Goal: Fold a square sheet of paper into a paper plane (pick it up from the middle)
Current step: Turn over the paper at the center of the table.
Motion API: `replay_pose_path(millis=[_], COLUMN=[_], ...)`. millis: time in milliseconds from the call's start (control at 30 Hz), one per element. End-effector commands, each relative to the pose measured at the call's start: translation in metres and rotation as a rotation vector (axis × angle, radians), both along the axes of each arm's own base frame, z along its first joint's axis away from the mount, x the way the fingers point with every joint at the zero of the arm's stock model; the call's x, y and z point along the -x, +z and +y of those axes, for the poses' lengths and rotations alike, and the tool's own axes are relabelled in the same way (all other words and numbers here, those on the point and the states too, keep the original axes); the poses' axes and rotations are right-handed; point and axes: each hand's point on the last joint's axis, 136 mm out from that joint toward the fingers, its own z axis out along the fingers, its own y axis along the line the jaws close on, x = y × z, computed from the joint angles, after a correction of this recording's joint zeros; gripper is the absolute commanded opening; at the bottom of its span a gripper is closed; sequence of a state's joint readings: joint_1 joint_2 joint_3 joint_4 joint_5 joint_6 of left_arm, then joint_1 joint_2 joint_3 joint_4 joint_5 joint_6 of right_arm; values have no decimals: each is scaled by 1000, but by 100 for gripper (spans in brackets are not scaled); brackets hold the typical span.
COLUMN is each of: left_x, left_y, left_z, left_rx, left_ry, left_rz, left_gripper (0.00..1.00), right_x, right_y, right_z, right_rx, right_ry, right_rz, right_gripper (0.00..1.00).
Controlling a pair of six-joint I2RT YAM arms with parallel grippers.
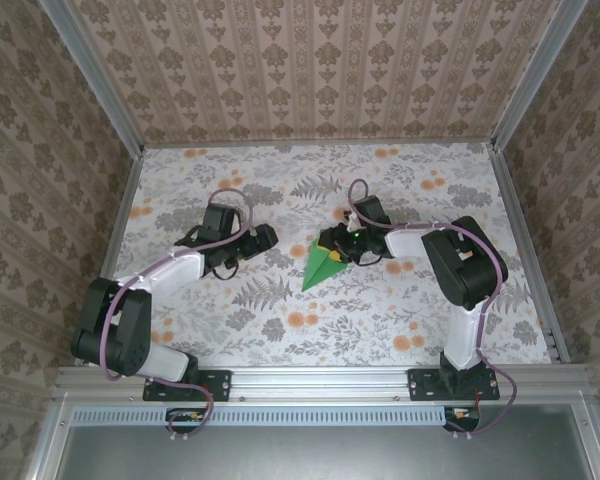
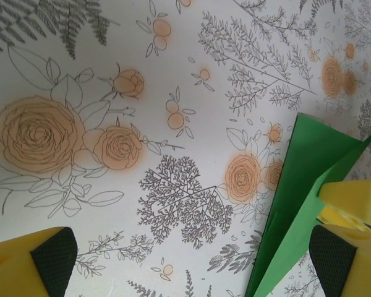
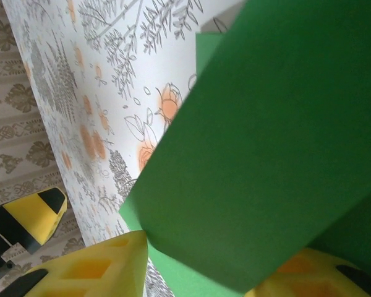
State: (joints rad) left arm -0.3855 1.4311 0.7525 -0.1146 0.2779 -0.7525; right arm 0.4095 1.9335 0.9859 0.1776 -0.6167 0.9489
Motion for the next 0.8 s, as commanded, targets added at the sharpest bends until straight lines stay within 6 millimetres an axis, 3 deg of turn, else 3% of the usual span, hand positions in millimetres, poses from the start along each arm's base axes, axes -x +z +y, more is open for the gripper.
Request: replay_pose_path(millis=[0, 100, 233, 400, 567, 767], left_x=[-2, -2, -2, 0, 11, 25], left_y=[4, 6, 14, 39, 92, 128], left_z=[-3, -9, -15, -25, -51, -82], left_rx=[84, 137, 172, 281, 443, 587], left_ry=[31, 14, -26, -61, -179, -300], left_rz=[16, 33, 8, -20, -99, -137], left_gripper=[100, 100, 100, 100, 100, 100], right_x=[5, 3, -4, -16, -28, -35], right_y=[-4, -1, 20, 79, 147, 199], right_z=[6, 7, 10, 17, 24, 36], right_rx=[-3, -2, -26, -156, -349, -499], right_ry=[35, 44, 54, 83, 112, 148], right_rz=[-21, -40, -107, -236, -322, -368], right_gripper=[39, 28, 13, 9, 9, 9])
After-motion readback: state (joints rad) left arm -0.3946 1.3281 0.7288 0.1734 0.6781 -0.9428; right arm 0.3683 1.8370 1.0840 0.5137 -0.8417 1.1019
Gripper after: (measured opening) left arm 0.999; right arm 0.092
